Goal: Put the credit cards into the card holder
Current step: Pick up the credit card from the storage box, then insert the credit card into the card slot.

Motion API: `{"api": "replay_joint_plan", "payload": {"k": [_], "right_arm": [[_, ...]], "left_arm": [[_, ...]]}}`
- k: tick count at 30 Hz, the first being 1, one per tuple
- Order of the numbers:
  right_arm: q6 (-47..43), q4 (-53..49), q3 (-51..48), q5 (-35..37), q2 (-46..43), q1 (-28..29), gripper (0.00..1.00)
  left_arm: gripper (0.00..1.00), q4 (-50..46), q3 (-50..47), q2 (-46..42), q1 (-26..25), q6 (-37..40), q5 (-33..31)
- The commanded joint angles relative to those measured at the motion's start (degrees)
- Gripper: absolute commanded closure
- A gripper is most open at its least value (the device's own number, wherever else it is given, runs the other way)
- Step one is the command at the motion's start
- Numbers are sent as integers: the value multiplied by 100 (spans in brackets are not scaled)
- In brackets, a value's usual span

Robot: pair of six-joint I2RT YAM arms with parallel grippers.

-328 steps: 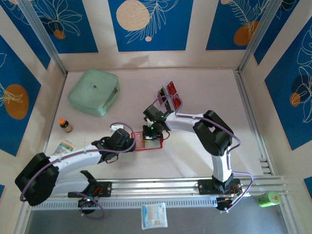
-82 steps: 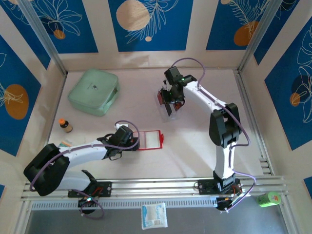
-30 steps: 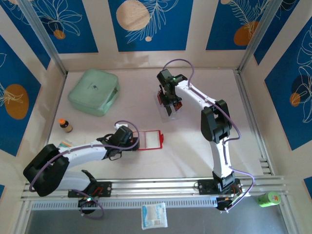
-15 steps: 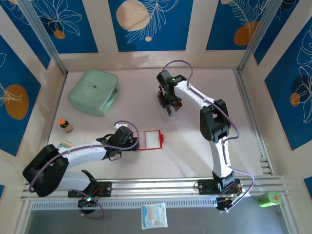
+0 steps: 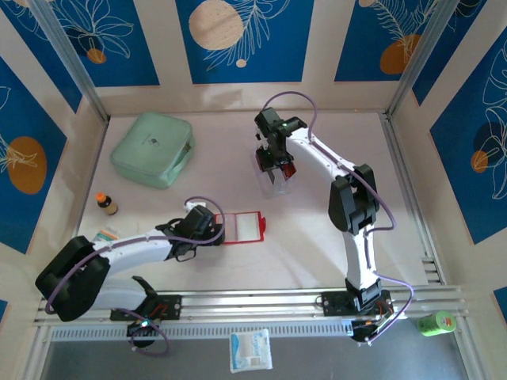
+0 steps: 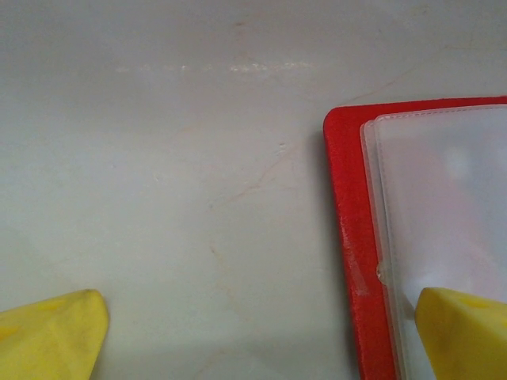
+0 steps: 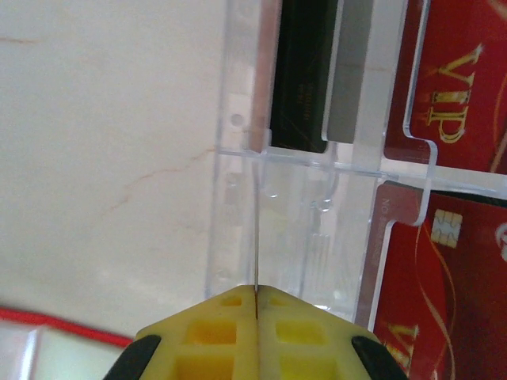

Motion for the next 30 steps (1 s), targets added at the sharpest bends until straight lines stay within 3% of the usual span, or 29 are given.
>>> {"api": "replay_joint_plan", "payload": {"k": [1,6,16,23,30], "right_arm": [[67,-80,173,-383,-610,246,100],[475,393,-549,-998,-1123,529,100],[2092,2694,-3261,-2718,-2142,734,100],[2844,3763,-4418,-2972,-2255,925,100],[3133,4258,-4836,-3064,-2080,1022,100]], "left_arm": [[0,-291,-75,-61,58,-88,-156],[0,-338,-86,-68,57,-101,-166],[0,-428,-101,-153,51,-132,-189],[0,-495,-66,-219,52,-123,-166],[0,-548,-66,-226,55,-124,-174]]}}
